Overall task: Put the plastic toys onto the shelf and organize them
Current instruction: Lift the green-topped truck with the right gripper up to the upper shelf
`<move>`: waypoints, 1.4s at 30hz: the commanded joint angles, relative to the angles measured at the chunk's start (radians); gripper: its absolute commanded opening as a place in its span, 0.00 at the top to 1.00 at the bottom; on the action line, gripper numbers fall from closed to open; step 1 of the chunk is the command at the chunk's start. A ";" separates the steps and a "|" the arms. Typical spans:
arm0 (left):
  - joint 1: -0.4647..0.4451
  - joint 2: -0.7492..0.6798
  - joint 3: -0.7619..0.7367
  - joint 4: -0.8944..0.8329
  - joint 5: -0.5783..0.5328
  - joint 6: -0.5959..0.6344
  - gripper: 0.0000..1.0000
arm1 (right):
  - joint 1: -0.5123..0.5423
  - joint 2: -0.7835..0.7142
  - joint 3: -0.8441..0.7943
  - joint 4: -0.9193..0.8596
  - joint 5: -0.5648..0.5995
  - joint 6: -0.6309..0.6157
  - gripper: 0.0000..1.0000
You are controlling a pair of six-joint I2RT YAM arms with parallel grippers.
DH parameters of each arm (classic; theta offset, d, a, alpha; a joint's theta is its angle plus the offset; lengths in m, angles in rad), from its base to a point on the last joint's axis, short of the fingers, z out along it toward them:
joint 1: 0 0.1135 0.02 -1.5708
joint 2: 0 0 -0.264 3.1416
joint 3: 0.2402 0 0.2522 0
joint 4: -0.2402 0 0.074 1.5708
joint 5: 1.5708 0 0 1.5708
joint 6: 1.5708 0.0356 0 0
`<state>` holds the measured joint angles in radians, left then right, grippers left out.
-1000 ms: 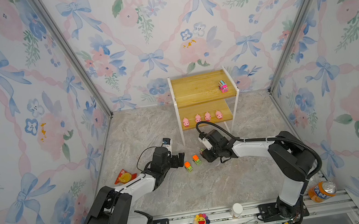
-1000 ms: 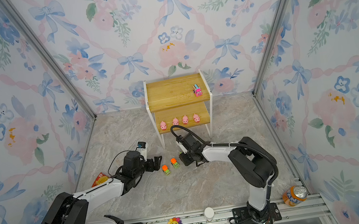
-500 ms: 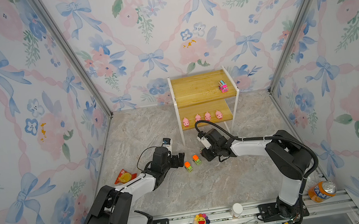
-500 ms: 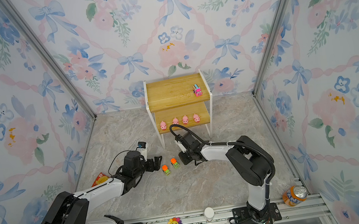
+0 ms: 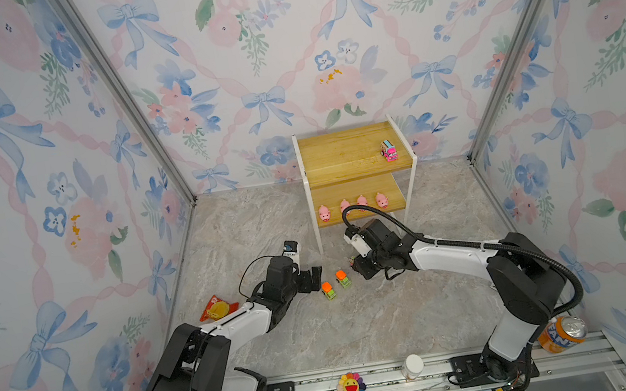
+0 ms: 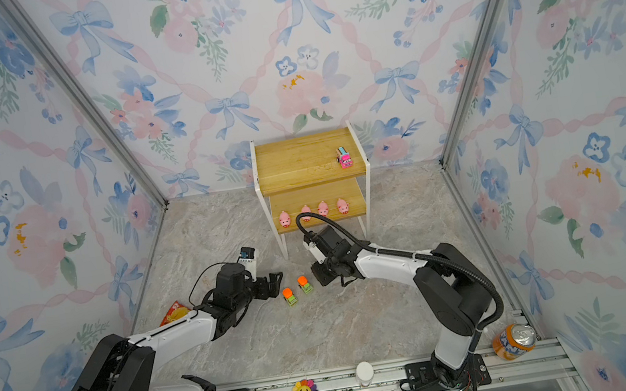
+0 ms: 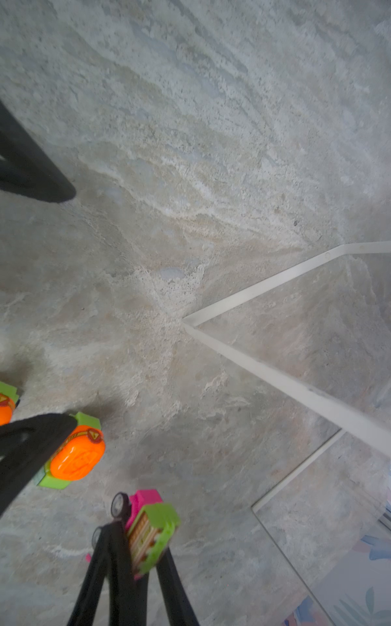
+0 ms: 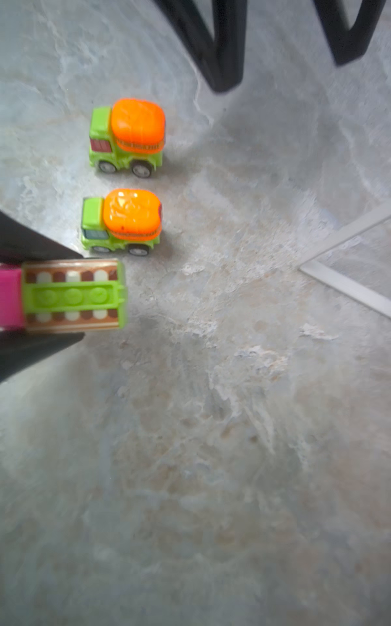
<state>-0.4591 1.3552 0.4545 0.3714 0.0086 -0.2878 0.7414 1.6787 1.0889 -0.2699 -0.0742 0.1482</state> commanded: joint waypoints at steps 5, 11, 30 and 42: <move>-0.006 0.000 0.021 0.011 0.005 0.015 0.02 | 0.068 -0.156 0.283 -0.390 0.061 -0.040 0.83; -0.007 0.003 0.024 0.011 0.009 0.018 0.02 | 0.065 -0.182 0.523 -0.553 0.134 -0.062 0.83; -0.008 -0.014 0.026 0.011 0.015 0.027 0.02 | -0.104 -0.031 0.987 -0.524 0.352 0.036 0.85; -0.006 -0.017 0.024 0.011 0.004 0.035 0.02 | -0.134 0.161 1.189 -0.583 0.392 0.026 0.85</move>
<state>-0.4591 1.3548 0.4648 0.3714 0.0124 -0.2756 0.6212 1.8336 2.2333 -0.8207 0.2882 0.1684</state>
